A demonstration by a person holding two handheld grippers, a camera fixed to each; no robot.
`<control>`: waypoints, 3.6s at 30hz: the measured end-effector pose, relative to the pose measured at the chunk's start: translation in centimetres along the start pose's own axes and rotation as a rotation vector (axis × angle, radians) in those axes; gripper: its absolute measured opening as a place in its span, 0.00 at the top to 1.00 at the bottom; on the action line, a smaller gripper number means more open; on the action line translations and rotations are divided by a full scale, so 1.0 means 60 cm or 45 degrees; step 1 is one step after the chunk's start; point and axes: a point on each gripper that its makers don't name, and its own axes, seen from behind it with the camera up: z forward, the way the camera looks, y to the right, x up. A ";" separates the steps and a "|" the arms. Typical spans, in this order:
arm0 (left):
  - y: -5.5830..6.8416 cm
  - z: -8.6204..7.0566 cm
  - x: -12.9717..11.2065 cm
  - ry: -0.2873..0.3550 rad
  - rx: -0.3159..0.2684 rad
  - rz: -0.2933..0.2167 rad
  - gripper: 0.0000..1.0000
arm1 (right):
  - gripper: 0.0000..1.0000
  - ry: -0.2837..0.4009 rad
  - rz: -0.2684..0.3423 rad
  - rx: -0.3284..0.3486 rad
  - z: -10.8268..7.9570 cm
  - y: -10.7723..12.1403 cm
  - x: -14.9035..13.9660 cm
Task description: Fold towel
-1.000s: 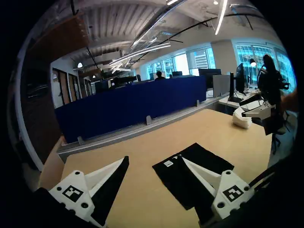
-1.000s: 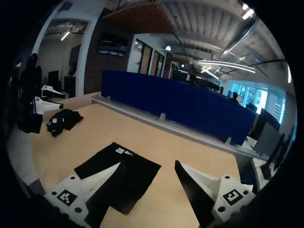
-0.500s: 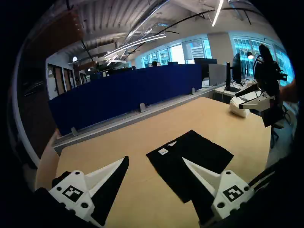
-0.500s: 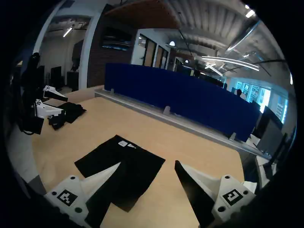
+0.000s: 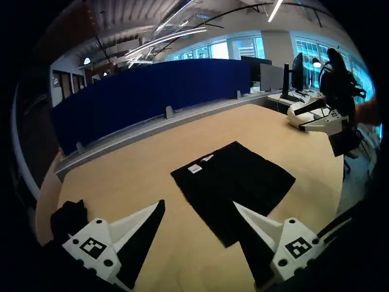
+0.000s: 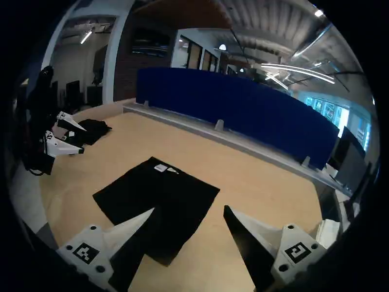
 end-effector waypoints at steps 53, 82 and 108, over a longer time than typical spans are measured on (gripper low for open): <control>0.118 0.087 -0.225 -0.469 -0.260 0.031 0.27 | 0.19 -0.415 0.012 0.169 0.060 -0.081 -0.289; 0.128 0.084 -0.223 -0.510 -0.263 0.068 0.80 | 0.78 -0.443 0.066 0.234 0.064 -0.103 -0.297; 0.124 0.079 -0.192 -0.479 -0.236 0.019 0.97 | 0.87 -0.380 0.099 0.239 0.060 -0.096 -0.249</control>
